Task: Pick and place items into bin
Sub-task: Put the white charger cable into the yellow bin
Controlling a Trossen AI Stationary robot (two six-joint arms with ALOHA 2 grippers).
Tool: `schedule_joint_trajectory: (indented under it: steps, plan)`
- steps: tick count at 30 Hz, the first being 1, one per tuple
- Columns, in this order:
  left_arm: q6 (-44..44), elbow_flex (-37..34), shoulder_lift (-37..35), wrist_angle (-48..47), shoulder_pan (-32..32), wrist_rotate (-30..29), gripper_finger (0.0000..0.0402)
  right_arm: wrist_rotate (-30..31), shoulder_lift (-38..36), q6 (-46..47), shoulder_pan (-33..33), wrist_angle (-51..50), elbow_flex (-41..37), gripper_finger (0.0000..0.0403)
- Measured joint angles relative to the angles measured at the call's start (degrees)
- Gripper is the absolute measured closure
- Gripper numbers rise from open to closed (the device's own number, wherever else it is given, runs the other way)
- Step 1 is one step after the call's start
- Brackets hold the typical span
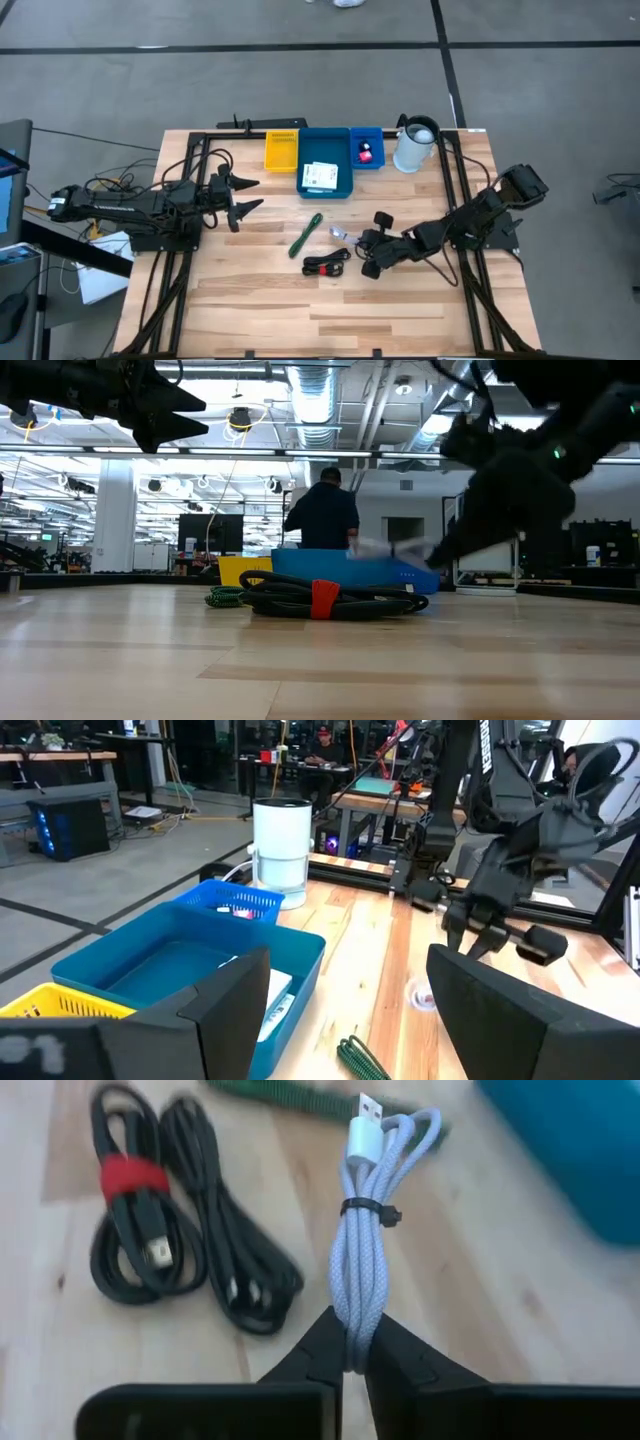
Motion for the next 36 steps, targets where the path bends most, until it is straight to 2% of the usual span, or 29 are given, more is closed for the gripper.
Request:
schedule_joint_trajectory:
  steps: [3,9,13,15,18,22,25,29,36]
  plan:
    - [0.0,0.0,0.0,0.3,0.0,-0.1,0.014,2.3,-2.7,-4.8,-0.2,-0.1,0.8,0.0376]
    - [0.0,0.0,0.0,2.6,0.0,-0.2,0.014,4.1,-8.4,-16.0,-0.5,0.3,3.2,0.0392]
    - [-0.9,0.0,0.4,4.6,0.0,0.1,0.014,6.8,-10.2,-22.4,-0.5,0.7,5.2,0.0381]
    - [-1.9,0.0,0.6,4.8,0.0,1.9,0.014,7.0,-10.3,-24.9,-0.5,0.9,5.9,0.0377]
    - [-2.8,0.1,2.0,5.3,0.0,8.3,0.014,7.0,-9.5,-28.6,-0.5,2.6,6.7,0.0386]
    - [-2.0,0.1,5.3,7.3,0.0,17.7,0.014,6.5,-8.5,-30.5,-0.5,4.7,6.9,0.0392]
    - [-0.7,0.1,8.4,10.0,0.0,22.2,0.014,6.4,-8.5,-30.5,-0.5,4.9,6.9,0.0382]
    - [-0.1,0.1,13.7,15.2,0.0,23.6,0.014,6.3,-8.5,-30.5,-0.5,5.4,6.9,0.0374]
    - [-1.3,0.1,24.8,26.7,0.0,21.6,0.014,4.8,-8.5,-30.9,-0.4,5.7,6.9,0.0393]
